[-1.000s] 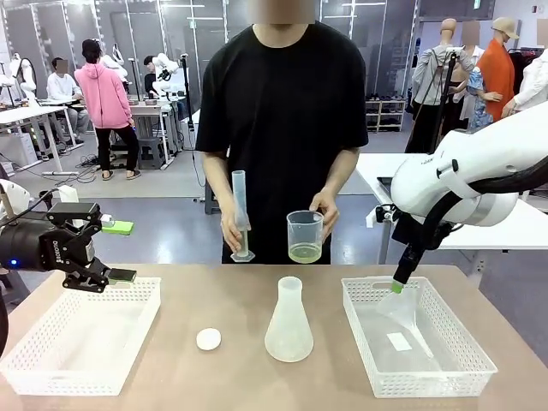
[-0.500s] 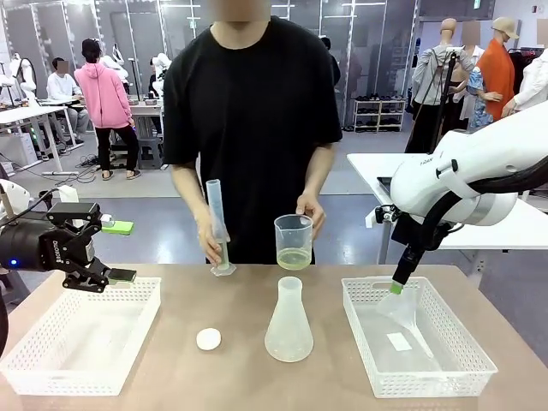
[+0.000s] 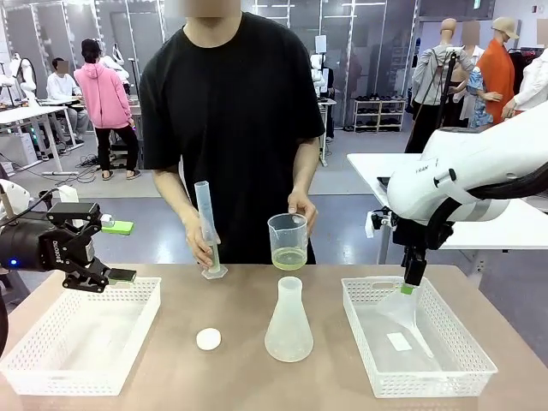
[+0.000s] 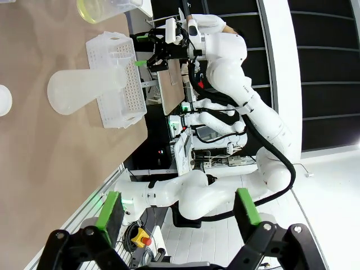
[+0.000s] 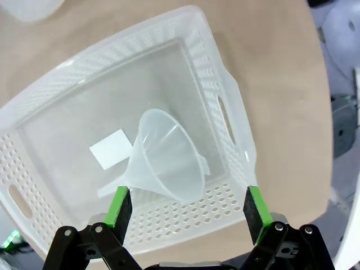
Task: Prepare the solutions needed for the experiment.
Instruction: Pick up the Plastic Funnel and insert it into the Big flask.
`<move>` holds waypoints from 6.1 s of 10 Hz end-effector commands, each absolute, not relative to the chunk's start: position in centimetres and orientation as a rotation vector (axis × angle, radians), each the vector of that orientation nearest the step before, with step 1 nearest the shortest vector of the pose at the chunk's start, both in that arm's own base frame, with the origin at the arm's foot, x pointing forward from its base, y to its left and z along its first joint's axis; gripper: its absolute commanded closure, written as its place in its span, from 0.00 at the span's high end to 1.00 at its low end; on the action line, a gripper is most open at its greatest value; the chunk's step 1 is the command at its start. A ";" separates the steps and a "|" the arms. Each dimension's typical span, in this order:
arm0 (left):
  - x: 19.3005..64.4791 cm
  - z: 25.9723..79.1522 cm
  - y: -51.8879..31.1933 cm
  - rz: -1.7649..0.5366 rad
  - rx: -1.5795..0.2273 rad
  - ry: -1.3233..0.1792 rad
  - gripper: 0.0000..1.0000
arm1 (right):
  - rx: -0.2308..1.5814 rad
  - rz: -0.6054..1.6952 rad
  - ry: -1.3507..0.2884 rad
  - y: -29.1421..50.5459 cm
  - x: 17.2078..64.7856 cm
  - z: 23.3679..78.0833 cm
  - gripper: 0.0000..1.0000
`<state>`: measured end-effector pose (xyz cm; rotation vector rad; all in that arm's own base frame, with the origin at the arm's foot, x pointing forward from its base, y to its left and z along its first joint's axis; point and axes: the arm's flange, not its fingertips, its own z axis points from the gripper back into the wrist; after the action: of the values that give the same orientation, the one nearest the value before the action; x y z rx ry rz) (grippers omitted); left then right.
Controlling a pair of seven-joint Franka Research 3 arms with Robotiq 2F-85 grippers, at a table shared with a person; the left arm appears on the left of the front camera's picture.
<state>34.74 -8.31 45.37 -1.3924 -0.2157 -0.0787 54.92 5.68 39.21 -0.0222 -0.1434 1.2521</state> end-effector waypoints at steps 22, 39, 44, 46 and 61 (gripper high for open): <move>34.7 45.5 -8.4 -0.082 -1.402 -0.208 1.00 | 0.321 1.744 0.301 6.5 59.8 34.2 1.00; 34.7 45.5 -8.4 -0.082 -1.402 -0.208 1.00 | 0.068 1.728 0.218 8.3 57.2 39.4 0.00; 34.7 45.5 -8.4 -0.082 -1.402 -0.208 1.00 | -0.289 1.703 0.013 11.0 51.0 47.3 0.00; 34.7 45.5 -8.4 -0.082 -1.402 -0.208 1.00 | -0.444 1.677 -0.083 12.2 47.6 49.9 0.00; 34.7 45.5 -8.4 -0.082 -1.402 -0.208 1.00 | -0.566 1.598 -0.228 13.2 42.8 53.3 0.07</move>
<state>34.73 -8.28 45.34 -1.3926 -0.2146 -0.0782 42.86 13.10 53.33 -0.5648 -0.2281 1.5975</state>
